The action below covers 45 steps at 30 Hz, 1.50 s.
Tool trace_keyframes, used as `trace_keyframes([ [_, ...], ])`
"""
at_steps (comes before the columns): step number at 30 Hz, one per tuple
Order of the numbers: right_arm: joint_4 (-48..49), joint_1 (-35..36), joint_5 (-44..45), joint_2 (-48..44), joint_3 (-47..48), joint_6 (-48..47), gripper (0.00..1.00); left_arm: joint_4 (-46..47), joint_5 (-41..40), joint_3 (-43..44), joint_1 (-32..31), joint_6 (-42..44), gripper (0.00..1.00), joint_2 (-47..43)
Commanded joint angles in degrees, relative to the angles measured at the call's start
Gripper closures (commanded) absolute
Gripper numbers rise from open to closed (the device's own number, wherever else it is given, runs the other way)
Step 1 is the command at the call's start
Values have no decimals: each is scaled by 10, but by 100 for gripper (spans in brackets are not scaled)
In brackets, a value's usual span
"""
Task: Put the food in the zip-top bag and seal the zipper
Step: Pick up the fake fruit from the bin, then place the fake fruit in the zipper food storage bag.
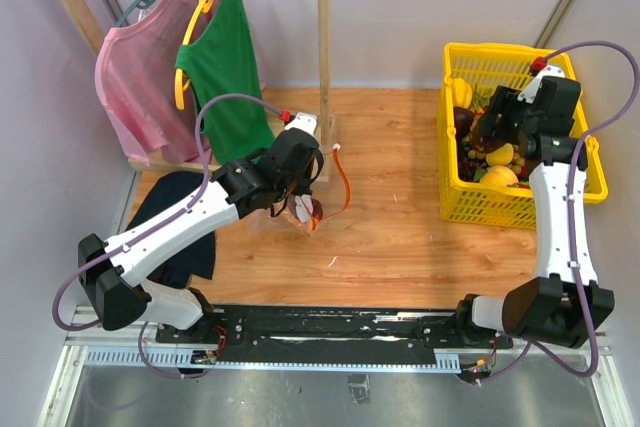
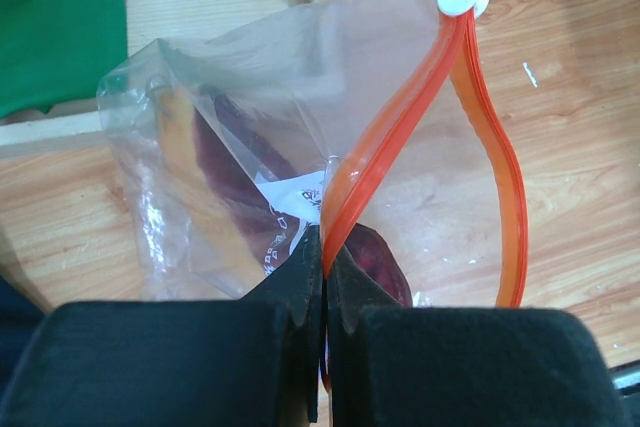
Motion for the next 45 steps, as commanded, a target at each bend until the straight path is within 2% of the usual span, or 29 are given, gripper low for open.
trace_keyframes([
  [1, 33, -2, -17, -40, -5, 26, 66, 20, 24, 25, 3, -17, 100, -12],
  [5, 31, -2, -7, -42, -8, 27, 66, 29, 46, 36, 3, -28, 100, -12],
  [9, 46, -1, -49, -55, -18, 47, 66, 31, 57, 43, 3, -39, 100, -9],
  [17, 65, 63, -83, -103, -8, 73, 66, 33, 77, 63, 3, -72, 100, 10],
  [22, 86, 135, -90, -127, -19, 92, 68, 39, 86, 72, 3, -95, 100, 23],
  [35, 183, 348, -77, -176, -131, 159, 69, 53, 106, 84, 3, -144, 100, 48],
  [45, 276, 428, -66, -167, -245, 198, 66, 53, 126, 86, 3, -150, 100, 55],
])
